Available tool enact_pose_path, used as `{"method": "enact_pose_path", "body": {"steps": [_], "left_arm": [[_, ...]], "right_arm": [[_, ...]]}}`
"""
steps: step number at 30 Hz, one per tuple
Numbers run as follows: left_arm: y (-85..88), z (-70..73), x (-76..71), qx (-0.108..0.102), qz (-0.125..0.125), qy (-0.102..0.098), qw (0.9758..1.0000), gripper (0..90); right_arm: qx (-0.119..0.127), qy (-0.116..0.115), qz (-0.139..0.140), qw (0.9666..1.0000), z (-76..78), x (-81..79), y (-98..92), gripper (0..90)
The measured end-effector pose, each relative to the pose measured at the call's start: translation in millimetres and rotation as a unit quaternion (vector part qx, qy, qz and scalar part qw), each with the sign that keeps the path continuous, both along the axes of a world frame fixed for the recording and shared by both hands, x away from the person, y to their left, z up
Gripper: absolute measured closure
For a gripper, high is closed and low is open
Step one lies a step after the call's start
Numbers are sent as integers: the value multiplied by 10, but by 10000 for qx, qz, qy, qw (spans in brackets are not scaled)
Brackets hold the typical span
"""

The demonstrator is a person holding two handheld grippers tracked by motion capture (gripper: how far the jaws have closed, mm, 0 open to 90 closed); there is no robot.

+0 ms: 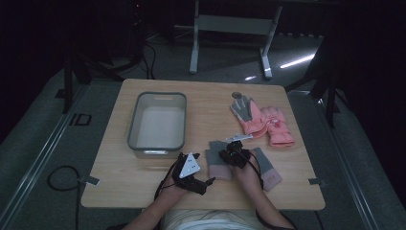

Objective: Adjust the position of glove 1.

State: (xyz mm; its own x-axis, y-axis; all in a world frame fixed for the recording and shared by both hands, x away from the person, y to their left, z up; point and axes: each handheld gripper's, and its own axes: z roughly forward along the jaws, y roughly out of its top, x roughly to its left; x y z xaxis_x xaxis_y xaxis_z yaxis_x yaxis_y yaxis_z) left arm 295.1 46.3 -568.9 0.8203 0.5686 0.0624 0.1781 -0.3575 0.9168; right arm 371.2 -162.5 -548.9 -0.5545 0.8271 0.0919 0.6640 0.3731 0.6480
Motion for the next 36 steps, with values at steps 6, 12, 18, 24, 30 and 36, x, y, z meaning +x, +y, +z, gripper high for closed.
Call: {"method": "enact_pose_path", "body": {"steps": [6,12,18,24,30,36], "left_arm": [[-2,0,-4,15,-2,-21,10000,0],[2,0,0,-4,-10,-2,10000,0],[-1,0,-2,-4,-15,-7,10000,0],[3,0,0,-30,-38,4,10000,0],[-1,0,-3,-16,-33,-16,10000,0],[-4,-1,-6,-5,-17,-29,10000,0]], "right_arm": [[45,-42,13,10000,-21,5,-9,748],[22,-24,72,10000,73,12,-30,518],[101,-287,355,9989,366,82,-288,486],[51,-427,780,9960,555,105,-723,514],[-243,-405,1241,9911,494,61,-1079,545],[-520,-199,1498,9872,321,-22,-1327,589]]}}
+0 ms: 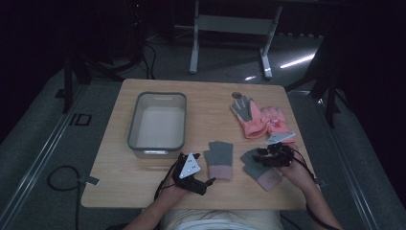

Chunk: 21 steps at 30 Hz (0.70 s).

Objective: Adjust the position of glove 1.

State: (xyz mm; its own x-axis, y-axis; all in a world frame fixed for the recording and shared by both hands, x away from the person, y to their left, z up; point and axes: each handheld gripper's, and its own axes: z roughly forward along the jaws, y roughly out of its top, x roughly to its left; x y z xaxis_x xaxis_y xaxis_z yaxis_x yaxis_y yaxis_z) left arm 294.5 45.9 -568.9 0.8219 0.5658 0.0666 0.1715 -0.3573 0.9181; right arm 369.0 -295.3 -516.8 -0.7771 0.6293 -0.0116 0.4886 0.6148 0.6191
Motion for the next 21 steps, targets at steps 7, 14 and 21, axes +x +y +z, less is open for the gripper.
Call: {"method": "enact_pose_path", "body": {"steps": [7,14,21], "left_arm": [[-2,0,-1,1,0,-4,10000,0],[1,0,0,-4,-4,-3,10000,0],[-3,-1,-5,3,7,-23,10000,0]], "right_arm": [[-194,128,53,9997,-161,-6,-132,607],[-364,115,-24,9993,-210,-7,-87,709],[-266,393,-419,9980,-161,-47,1,851]]}}
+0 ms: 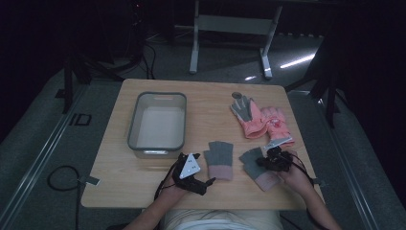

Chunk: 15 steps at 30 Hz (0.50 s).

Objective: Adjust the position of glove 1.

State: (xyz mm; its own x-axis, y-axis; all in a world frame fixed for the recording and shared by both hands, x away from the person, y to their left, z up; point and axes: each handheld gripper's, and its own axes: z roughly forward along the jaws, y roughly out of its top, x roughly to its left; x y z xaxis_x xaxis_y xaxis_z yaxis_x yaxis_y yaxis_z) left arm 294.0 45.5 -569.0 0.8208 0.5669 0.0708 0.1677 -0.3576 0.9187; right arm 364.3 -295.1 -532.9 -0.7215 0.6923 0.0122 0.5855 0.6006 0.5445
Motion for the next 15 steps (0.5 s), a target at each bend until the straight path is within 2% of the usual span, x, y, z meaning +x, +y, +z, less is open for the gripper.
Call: {"method": "enact_pose_path", "body": {"steps": [2,3,4,5,6,7,8,9,10,11,12,13,14,15], "left_arm": [[0,0,1,1,-1,4,10000,0],[1,0,2,2,3,9,10000,0],[2,0,2,-3,3,9,10000,0],[1,0,1,-3,2,6,10000,0],[-1,0,0,4,1,4,10000,0],[-1,0,0,11,1,3,10000,0],[-2,0,-1,15,1,0,10000,0],[-1,0,-1,9,5,1,10000,0],[-2,0,-2,4,4,3,10000,0],[-2,0,-2,10,2,3,10000,0],[-3,0,-2,15,6,3,10000,0],[-3,0,-2,15,7,2,10000,0],[-3,0,-2,12,10,3,10000,0],[-2,0,-3,14,12,-2,10000,0]], "right_arm": [[81,-79,-123,9999,79,-45,25,853],[347,-227,-422,9982,212,-100,21,854],[347,-227,-422,9982,212,-100,21,854],[443,-329,-570,9969,286,-133,18,854],[729,-492,-998,9911,420,-196,2,854],[729,-492,-998,9911,420,-196,2,854],[804,-519,-1120,9891,451,-220,2,854],[998,-574,-1451,9827,491,-268,2,854],[998,-574,-1451,9827,491,-268,2,854],[1240,-585,-1768,9747,476,-307,10,854],[1240,-585,-1768,9747,476,-307,10,854],[1391,-556,-2032,9676,419,-333,31,854],[1391,-556,-2032,9676,419,-333,31,854],[1391,-561,-2102,9661,384,-341,47,854]]}}
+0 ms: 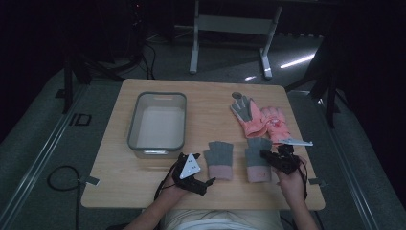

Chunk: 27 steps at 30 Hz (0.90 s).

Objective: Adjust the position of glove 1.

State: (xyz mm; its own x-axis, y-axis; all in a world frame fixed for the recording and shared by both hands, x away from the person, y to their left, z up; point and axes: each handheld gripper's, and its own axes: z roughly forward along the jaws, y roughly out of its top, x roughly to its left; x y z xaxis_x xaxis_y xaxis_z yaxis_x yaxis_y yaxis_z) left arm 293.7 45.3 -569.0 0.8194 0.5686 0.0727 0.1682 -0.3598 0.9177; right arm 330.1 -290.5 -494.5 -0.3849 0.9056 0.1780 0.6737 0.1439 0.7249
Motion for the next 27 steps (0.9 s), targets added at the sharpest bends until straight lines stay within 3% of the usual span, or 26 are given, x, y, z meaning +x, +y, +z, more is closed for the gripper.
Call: {"method": "enact_pose_path", "body": {"steps": [4,8,9,14,21,27], "left_arm": [[1,0,1,11,-3,-1,10000,0],[1,0,1,10,-9,-4,10000,0],[0,0,1,10,-9,-4,10000,0],[0,1,2,11,-8,12,10000,0],[0,1,1,22,-24,-5,10000,0],[-2,1,-2,32,-31,-19,10000,0]], "right_arm": [[111,208,-130,9996,-156,60,33,854],[-14,328,-218,9992,-295,124,43,854],[-162,400,-230,9988,-370,152,63,853],[-267,492,-257,9981,-475,183,65,849],[-354,367,-316,9982,-533,169,79,802],[-493,187,-249,9983,-449,170,34,633]]}}
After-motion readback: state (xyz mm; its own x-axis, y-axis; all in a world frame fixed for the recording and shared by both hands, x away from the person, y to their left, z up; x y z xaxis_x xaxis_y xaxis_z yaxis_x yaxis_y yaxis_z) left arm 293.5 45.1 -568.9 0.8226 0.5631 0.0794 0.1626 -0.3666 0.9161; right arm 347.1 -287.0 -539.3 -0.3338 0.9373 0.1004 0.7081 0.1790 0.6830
